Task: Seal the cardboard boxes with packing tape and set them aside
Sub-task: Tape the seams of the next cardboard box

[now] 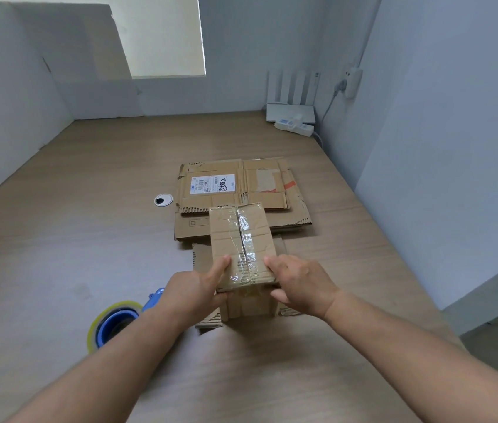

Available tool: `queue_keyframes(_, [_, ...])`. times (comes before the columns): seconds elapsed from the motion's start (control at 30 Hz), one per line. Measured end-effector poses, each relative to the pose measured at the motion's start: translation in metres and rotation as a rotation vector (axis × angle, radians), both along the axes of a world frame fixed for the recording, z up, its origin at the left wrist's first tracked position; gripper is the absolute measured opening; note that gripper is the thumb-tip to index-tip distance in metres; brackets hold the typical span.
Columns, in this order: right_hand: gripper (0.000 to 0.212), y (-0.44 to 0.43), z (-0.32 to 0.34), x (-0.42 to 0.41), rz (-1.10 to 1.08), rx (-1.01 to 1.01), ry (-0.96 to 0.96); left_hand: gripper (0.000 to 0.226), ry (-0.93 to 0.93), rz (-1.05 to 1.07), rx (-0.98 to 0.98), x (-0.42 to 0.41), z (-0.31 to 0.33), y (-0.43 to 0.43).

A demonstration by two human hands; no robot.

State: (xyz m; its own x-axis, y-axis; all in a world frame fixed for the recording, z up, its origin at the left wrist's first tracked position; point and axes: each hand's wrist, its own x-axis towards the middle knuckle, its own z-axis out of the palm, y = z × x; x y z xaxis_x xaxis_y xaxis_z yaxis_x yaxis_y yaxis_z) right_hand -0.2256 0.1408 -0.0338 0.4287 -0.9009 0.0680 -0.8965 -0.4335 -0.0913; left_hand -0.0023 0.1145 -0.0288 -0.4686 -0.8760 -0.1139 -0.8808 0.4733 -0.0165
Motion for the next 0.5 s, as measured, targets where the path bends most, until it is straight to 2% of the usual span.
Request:
queue_keyframes(0.13, [0.082, -0.002, 0.027, -0.014, 0.056, 0.227, 0.140, 0.071, 0.062, 0.010, 0.036, 0.001, 0.001, -0.003])
queue_keyframes(0.3, [0.058, -0.005, 0.030, -0.011, 0.062, 0.181, 0.146, 0.079, 0.111, 0.065, 0.071, -0.001, 0.006, 0.002])
queue_keyframes(0.4, [0.062, -0.004, 0.023, -0.006, 0.058, 0.204, 0.106, 0.085, 0.114, 0.134, 0.047, -0.010, 0.008, 0.011])
queue_keyframes(0.5, [0.071, -0.002, 0.022, -0.003, 0.038, 0.250, 0.066, 0.074, 0.096, 0.179, -0.009, -0.020, 0.005, 0.013])
